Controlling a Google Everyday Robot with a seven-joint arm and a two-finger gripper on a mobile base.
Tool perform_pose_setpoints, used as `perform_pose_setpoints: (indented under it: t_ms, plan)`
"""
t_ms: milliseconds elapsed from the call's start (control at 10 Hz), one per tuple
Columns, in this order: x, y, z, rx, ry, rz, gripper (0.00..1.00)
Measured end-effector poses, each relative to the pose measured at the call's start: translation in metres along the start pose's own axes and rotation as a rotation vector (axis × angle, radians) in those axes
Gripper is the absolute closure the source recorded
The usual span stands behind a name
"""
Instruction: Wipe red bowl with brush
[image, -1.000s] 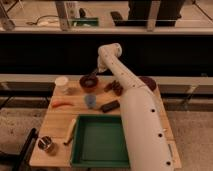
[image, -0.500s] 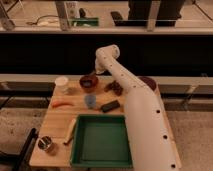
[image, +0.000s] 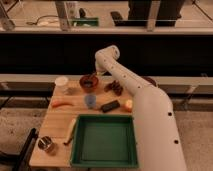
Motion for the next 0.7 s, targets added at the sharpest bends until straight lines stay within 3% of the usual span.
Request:
perform_pose_setpoints:
  t_ms: [300,700]
  plan:
    - [0.010,0.005,-0.008,0.003,0.032,0.016,1.00]
    - [0.020,-0.002,-0.004,-0.004,0.050,0.010,1.00]
